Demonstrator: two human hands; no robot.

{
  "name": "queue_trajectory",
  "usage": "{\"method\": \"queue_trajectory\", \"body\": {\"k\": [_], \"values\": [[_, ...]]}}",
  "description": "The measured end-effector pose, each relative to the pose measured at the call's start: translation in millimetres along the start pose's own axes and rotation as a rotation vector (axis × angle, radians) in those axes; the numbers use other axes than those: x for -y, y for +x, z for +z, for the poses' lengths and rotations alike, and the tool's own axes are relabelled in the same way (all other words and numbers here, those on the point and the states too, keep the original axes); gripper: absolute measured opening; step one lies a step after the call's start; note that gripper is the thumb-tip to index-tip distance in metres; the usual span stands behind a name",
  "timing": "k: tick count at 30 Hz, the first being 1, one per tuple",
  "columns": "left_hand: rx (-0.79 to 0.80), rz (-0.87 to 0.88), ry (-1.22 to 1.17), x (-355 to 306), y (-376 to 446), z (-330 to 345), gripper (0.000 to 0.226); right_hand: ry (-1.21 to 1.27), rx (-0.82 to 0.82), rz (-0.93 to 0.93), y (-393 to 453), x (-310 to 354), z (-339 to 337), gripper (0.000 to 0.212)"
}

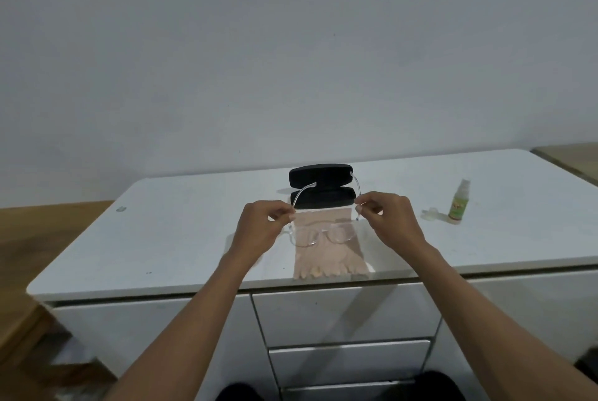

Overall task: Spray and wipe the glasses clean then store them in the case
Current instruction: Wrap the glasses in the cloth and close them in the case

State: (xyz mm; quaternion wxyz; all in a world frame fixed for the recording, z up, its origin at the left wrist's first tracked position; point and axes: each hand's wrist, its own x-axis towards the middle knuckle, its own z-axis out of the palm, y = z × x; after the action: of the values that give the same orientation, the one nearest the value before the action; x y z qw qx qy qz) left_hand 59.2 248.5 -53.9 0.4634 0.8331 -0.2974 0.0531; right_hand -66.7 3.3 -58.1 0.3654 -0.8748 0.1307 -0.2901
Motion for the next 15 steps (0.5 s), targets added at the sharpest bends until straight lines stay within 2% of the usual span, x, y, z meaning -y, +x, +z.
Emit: {"method": "queue_trajectory", "body": {"k": [7, 12, 15], "values": [[0.039, -0.018, -0.036, 1, -7, -2, 0.010, 0.012, 0.098, 0.036, -2, 3, -4, 0.011], [0.126, 0.000, 0.019, 2, -3, -9, 0.047, -0.029, 0.166, 0.066, 5, 1, -13, 0.037], [0.112, 0.003, 0.036, 6, 2, -10, 0.052, -0.020, 0.172, 0.088, 11, -3, -16, 0.042]]}}
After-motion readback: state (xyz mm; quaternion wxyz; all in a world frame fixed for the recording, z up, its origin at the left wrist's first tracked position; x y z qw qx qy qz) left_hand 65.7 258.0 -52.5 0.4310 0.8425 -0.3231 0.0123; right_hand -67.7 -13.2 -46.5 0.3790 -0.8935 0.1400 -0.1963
